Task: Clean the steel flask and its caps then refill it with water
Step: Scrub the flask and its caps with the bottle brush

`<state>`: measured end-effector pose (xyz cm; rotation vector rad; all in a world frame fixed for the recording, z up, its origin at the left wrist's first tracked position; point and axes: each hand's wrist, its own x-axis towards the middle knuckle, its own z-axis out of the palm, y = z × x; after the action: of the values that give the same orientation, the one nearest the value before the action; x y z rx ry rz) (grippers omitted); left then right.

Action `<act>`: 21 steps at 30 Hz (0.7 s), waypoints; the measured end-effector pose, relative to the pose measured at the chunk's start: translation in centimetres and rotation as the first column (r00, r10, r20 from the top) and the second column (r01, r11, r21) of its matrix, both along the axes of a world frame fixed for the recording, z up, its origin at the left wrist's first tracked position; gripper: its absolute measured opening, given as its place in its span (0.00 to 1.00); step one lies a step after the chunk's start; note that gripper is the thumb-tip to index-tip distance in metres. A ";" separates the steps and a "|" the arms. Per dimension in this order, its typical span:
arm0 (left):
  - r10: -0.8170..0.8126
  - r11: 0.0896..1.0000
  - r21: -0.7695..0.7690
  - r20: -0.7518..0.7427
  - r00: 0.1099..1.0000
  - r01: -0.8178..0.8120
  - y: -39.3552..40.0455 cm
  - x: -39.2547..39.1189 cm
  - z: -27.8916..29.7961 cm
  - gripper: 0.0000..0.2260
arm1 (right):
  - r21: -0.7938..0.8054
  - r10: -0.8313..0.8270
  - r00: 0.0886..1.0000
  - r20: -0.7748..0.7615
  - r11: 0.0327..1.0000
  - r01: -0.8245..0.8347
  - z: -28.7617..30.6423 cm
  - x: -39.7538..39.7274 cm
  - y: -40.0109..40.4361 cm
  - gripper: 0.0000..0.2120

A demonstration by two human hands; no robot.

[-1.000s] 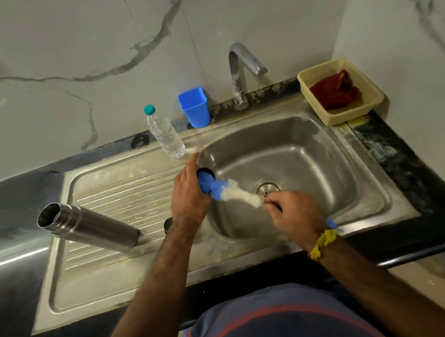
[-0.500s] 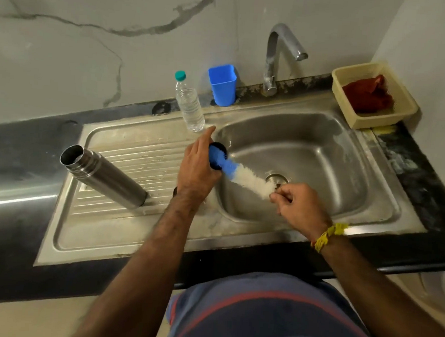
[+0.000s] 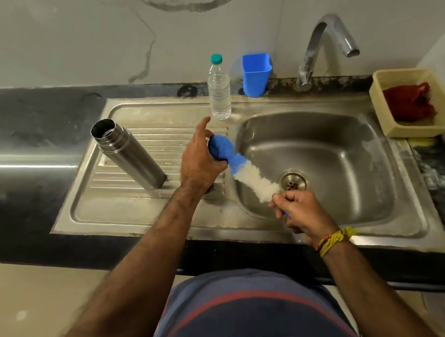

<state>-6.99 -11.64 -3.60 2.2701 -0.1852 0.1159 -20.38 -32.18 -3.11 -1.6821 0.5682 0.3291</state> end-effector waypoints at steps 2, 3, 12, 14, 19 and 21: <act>0.064 0.995 -0.079 -0.040 0.997 -0.067 0.1 0.2 0.0 0.48 | 0.111 -0.030 0.997 -0.073 0.993 0.038 0.4 0.3 0.1 0.13; 0.096 0.988 -0.115 -0.050 0.994 -0.101 0.2 0.3 0.0 0.48 | 0.154 -0.046 0.995 -0.090 0.986 0.060 0.6 0.5 0.3 0.14; 0.271 0.945 -0.151 -0.146 0.952 -0.292 1.0 1.5 -1.7 0.44 | 0.003 -0.306 0.950 0.064 0.952 0.307 -0.3 1.0 0.2 0.14; 0.301 0.938 -0.127 -0.161 0.940 -0.323 1.6 2.3 -2.1 0.44 | 0.007 -0.328 0.943 0.056 0.944 0.328 -0.4 0.8 -1.1 0.14; 0.319 0.940 -0.034 -0.270 0.908 -0.340 2.8 4.2 -2.9 0.41 | -0.007 -0.302 0.952 0.042 0.953 0.302 -0.7 0.5 -1.6 0.13; 0.307 0.946 -0.011 -0.290 0.907 -0.324 3.2 4.5 -3.2 0.36 | 0.022 -0.312 0.950 0.019 0.950 0.312 -1.0 0.5 -1.2 0.13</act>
<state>-2.45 -8.43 -6.83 2.2108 0.3368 -0.0376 -19.85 -33.37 -4.09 -1.5465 0.8002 0.0851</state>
